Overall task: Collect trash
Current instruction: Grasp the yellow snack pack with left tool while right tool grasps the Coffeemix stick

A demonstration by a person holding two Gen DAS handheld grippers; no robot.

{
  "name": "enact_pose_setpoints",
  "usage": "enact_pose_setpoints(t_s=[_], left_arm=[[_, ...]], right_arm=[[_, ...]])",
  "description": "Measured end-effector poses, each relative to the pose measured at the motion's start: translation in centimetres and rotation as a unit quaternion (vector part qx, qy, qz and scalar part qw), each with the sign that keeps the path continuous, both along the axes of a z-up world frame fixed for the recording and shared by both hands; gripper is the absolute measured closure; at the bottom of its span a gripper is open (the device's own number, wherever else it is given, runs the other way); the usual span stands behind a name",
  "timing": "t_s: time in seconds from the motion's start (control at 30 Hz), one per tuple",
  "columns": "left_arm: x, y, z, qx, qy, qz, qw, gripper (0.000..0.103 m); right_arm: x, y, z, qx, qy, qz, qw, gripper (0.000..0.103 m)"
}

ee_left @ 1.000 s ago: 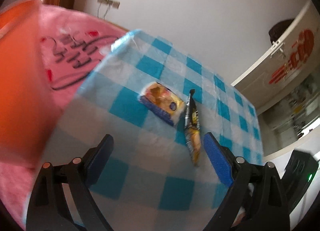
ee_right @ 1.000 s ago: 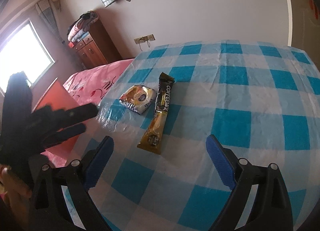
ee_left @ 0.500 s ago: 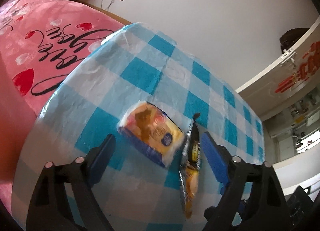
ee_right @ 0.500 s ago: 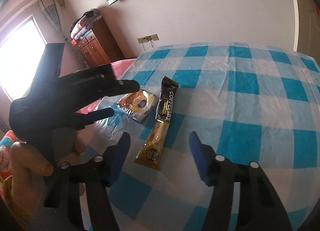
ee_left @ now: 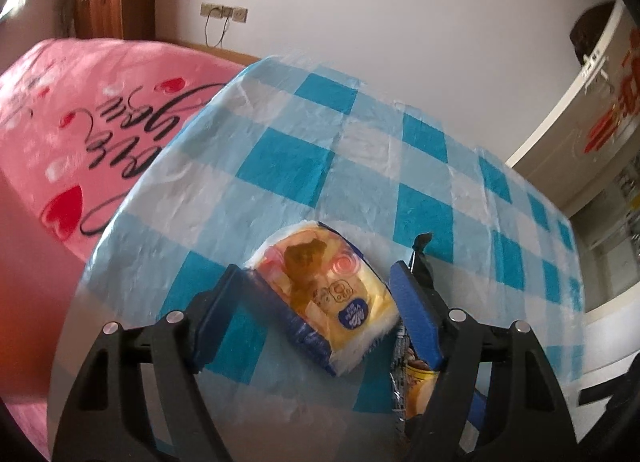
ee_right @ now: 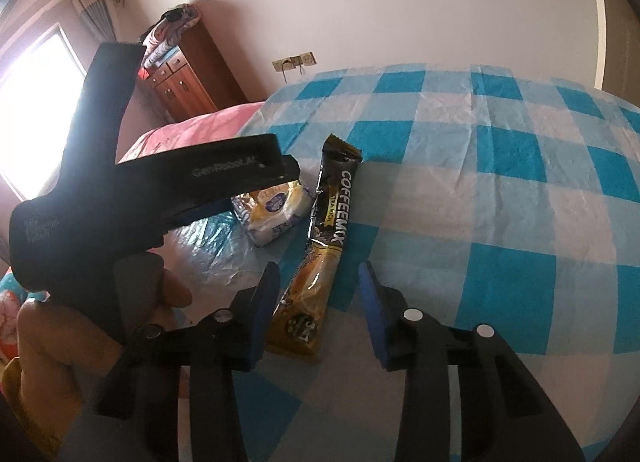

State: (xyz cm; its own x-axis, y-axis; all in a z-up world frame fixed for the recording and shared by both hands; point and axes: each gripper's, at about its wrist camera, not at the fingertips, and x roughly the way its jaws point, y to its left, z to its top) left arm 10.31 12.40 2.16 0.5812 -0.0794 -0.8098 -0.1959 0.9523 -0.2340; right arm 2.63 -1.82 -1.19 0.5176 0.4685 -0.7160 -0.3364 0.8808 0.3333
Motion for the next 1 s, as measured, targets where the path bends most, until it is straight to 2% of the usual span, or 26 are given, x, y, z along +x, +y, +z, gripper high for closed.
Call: enact_pose_setpoints(t_s=[0.23,0.3,0.5,0.6,0.83,0.9,1.0], left_arm=[[0.4,-1.4,-0.3,0.061,-0.004,-0.023,0.9978,0.027],[0.4,-1.8,-0.4,0.077,-0.005,-0.03,0.9965,0.027],[0.1,-2.3,-0.7,0.108,-0.009,-0.04,0.9933,0.031],[0.0,-2.4,-0.7,0.114,-0.011,-0.043,0.9925,0.034],[-0.7,-2.2,-0.6,0.112,-0.023,-0.043,0.9926,0.043],[-0.9,-2.1,-0.6,0.107,-0.025,-0.043,0.993,0.046],[-1.2,-1.8,-0.5,0.098,-0.028,-0.043,0.9938,0.049]], right_arm=[[0.2,-0.1,-0.3,-0.006,-0.001,0.0,1.0,0.063],[-0.1,0.0,-0.3,-0.019,-0.007,-0.001,1.0,0.068],[-0.5,-1.4,0.0,-0.051,-0.019,-0.026,0.998,0.068],[-0.3,-3.0,-0.1,-0.037,-0.01,-0.035,0.999,0.07],[-0.5,-3.9,0.4,0.001,-0.006,-0.035,0.999,0.066],[-0.4,-3.2,0.6,0.0,-0.008,-0.027,1.0,0.057],[-0.7,-2.1,0.6,0.003,-0.007,-0.014,1.0,0.053]])
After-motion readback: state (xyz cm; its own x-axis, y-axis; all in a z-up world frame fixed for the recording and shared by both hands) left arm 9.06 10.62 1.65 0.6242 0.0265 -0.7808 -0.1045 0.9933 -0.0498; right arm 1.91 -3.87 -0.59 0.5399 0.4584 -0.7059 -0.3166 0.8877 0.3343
